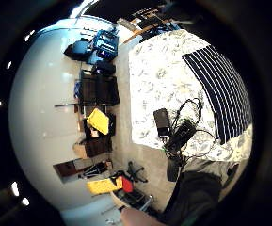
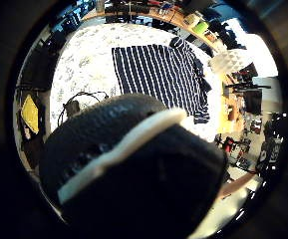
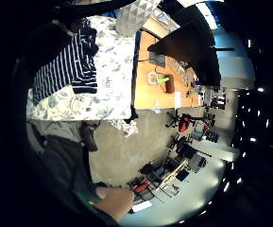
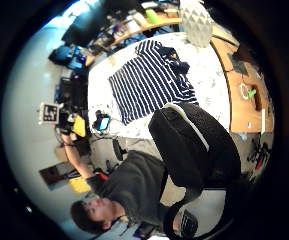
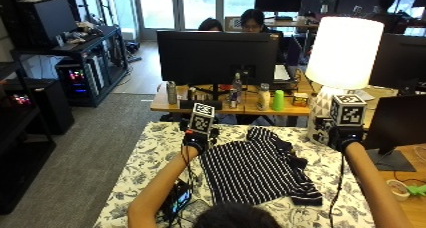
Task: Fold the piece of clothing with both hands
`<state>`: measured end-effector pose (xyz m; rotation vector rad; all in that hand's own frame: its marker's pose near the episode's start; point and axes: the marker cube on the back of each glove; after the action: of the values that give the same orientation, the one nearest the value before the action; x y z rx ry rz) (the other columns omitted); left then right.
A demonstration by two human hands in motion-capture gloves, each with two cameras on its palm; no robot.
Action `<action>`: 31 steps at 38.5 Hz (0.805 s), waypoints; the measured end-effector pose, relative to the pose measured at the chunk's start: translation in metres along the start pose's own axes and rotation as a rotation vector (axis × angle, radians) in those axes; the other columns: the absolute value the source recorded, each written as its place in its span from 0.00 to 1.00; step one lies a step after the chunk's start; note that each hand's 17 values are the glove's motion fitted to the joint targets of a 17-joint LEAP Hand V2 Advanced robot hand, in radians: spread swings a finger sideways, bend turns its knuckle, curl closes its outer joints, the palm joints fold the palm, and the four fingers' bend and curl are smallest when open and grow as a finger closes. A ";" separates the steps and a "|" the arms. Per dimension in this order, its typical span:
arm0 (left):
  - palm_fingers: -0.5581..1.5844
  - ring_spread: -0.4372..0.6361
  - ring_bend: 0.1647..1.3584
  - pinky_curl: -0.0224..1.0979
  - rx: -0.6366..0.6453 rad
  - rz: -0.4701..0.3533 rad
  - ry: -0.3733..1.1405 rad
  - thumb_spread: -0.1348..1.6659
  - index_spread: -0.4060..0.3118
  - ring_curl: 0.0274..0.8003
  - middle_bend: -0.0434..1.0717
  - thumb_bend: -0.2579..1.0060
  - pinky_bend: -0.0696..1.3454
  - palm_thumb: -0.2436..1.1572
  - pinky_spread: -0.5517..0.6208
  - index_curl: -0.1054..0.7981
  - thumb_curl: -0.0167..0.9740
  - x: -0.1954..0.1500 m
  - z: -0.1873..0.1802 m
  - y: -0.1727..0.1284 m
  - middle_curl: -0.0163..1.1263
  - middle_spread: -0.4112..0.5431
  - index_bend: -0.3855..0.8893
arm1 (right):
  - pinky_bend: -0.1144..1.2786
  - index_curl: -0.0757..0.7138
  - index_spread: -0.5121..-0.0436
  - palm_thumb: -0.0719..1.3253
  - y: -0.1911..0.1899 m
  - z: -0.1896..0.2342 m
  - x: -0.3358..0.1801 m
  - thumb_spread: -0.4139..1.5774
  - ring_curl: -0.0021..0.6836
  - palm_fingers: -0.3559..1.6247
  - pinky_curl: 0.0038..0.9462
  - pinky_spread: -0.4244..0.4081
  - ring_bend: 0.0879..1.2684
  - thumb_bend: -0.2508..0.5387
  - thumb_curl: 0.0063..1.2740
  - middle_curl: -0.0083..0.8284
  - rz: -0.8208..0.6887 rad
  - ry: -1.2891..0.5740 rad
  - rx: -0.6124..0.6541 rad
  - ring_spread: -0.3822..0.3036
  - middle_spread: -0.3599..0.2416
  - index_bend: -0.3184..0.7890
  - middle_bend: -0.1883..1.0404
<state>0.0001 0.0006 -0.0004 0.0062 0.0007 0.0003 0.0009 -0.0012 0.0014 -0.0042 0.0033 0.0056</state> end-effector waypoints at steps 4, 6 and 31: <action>0.36 0.62 0.30 0.14 0.004 0.006 0.000 0.35 0.58 0.14 0.15 0.15 0.37 0.10 0.69 0.16 0.02 0.000 -0.001 0.002 0.05 0.60 0.39 | 0.44 0.17 0.67 0.27 -0.002 0.004 0.002 0.53 0.22 0.44 0.18 0.65 0.30 0.57 0.04 0.15 0.015 0.006 -0.017 0.58 0.58 0.36 0.37; 0.35 0.64 0.33 0.17 -0.004 0.015 0.002 0.40 0.59 0.17 0.16 0.16 0.38 0.12 0.72 0.18 0.03 0.001 -0.001 0.001 0.06 0.63 0.39 | 0.45 0.19 0.62 0.28 -0.003 0.007 0.002 0.59 0.27 0.43 0.21 0.67 0.32 0.57 0.04 0.18 0.018 0.008 -0.024 0.59 0.57 0.36 0.37; 0.27 0.72 0.48 0.34 -0.462 0.340 0.041 0.66 0.67 0.31 0.15 0.20 0.67 0.29 0.77 0.24 0.18 0.108 0.112 0.015 0.13 0.75 0.31 | 0.48 0.30 0.49 0.32 -0.006 0.047 0.006 0.83 0.42 0.40 0.32 0.71 0.34 0.47 0.10 0.37 -0.031 0.008 -0.043 0.58 0.56 0.39 0.36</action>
<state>0.1079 0.0145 0.1114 -0.4556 0.0406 0.3405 0.0067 -0.0073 0.0488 -0.0471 0.0113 -0.0258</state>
